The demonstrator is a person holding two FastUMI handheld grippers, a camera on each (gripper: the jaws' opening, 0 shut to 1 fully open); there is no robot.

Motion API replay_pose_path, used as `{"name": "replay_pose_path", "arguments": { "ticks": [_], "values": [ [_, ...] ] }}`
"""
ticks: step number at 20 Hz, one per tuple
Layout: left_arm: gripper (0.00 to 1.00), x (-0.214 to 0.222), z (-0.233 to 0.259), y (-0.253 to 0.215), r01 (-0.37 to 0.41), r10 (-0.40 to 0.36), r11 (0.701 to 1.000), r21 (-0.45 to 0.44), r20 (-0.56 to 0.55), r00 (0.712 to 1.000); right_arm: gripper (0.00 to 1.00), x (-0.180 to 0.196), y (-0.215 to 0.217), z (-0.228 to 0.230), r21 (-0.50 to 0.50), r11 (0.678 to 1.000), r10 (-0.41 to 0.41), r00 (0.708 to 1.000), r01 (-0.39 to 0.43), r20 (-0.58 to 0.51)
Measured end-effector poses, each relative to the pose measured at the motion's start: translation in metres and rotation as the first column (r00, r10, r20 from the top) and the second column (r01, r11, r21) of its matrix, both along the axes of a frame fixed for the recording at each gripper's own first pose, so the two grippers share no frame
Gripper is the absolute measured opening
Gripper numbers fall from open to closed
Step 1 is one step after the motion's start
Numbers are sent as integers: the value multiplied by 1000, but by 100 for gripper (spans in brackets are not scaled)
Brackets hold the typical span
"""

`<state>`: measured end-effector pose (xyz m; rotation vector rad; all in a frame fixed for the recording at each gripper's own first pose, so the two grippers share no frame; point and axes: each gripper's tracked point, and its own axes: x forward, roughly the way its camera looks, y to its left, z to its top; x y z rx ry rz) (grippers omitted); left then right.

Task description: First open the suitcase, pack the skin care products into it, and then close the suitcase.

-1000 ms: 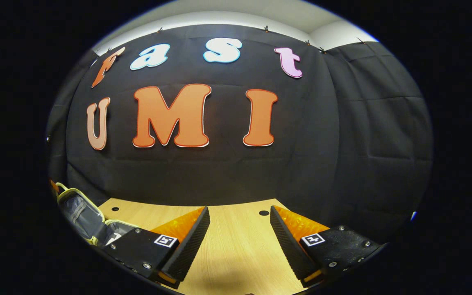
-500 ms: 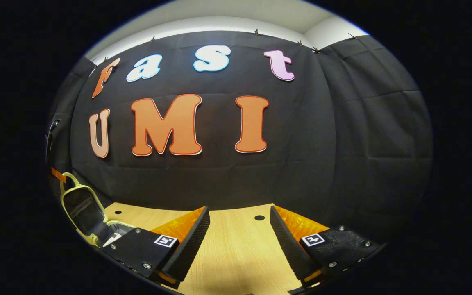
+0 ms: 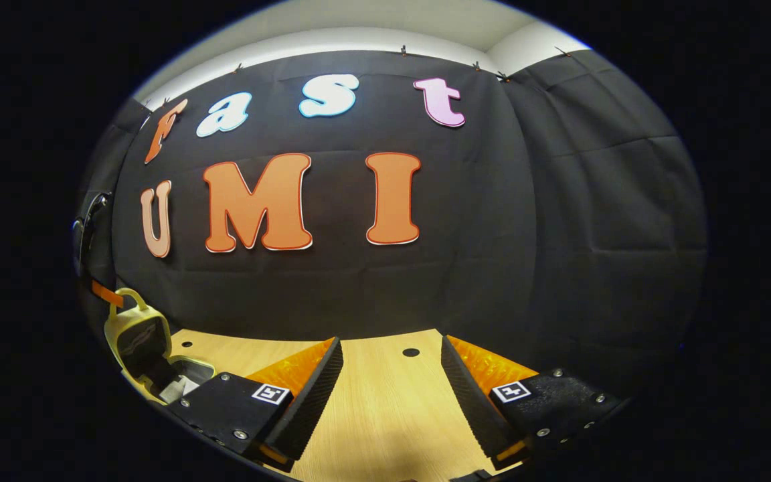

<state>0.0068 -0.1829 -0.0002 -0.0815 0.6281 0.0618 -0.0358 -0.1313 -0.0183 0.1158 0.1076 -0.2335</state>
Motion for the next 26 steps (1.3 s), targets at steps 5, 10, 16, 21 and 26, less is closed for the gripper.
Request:
{"name": "replay_pose_path", "arguments": {
  "ticks": [5,10,16,21,26],
  "values": [
    [6,7,-27,-60,59,-59,998,7,-40,997,94,-7,17,-16,-3,998,67,998,-67,-18],
    [6,23,-70,-111,97,-100,995,-34,-98,990,94,-12,19,-30,14,995,103,994,-103,-44],
    [6,18,-111,-147,142,-144,990,-19,-169,975,94,-16,6,-35,21,996,92,994,-91,-54],
    [6,15,-148,-169,212,-185,973,93,-243,952,94,-18,15,-46,13,993,117,989,-116,-87],
    [18,8,-157,-183,231,-205,970,74,-255,945,94,-11,29,-40,6,989,148,986,-148,-74]
  ]
}}
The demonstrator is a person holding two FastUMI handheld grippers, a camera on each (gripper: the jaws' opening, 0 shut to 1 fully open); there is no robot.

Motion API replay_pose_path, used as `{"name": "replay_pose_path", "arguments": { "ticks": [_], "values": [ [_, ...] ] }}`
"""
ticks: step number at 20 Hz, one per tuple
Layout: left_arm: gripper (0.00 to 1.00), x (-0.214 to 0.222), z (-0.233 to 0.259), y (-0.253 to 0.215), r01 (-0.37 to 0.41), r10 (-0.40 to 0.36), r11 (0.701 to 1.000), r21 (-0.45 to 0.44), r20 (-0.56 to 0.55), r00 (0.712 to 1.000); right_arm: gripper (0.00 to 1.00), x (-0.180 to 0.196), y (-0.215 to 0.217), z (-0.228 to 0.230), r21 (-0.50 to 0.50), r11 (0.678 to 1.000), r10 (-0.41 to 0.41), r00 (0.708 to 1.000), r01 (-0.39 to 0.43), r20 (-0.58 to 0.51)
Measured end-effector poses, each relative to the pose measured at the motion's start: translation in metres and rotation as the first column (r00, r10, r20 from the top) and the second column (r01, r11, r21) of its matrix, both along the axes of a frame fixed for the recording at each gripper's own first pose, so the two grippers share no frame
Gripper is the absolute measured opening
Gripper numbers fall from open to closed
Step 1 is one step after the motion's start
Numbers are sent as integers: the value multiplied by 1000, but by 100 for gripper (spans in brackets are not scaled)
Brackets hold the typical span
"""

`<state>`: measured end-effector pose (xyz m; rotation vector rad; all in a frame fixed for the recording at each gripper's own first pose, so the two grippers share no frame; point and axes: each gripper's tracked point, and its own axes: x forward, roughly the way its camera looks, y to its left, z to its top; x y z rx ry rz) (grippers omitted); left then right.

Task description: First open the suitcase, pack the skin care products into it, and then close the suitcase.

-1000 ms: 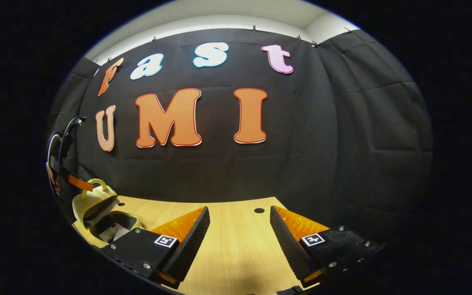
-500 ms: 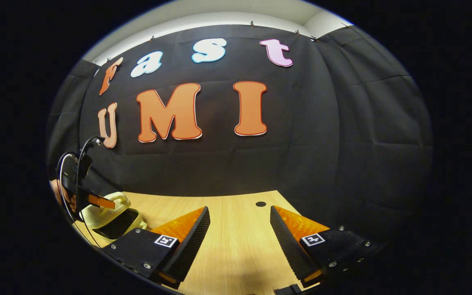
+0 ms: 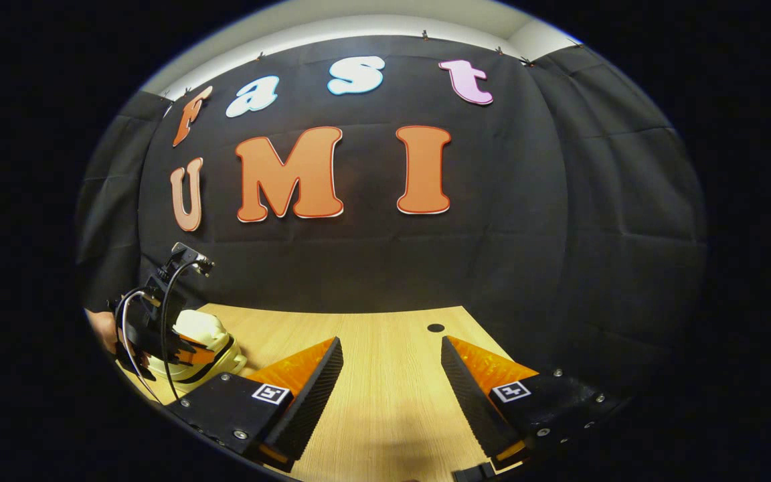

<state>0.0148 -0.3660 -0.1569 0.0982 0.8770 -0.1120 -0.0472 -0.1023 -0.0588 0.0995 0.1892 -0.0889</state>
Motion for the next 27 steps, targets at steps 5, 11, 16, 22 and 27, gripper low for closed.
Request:
{"name": "replay_pose_path", "arguments": {
  "ticks": [5,11,16,22,27],
  "values": [
    [58,-11,33,-28,59,-51,996,-74,100,994,94,6,15,-1,14,999,34,999,-34,14],
    [95,-18,113,-91,45,35,972,-229,333,942,94,16,26,17,10,998,56,996,-56,68],
    [95,-20,171,-125,50,120,955,-292,534,837,94,18,18,40,-8,999,48,990,-47,130],
    [96,-25,196,-116,4,150,970,-244,610,778,94,16,14,57,-46,998,43,981,-35,191],
    [96,-32,219,-106,-1,126,984,-176,698,705,94,15,19,62,-64,996,69,974,-56,215]
  ]
}}
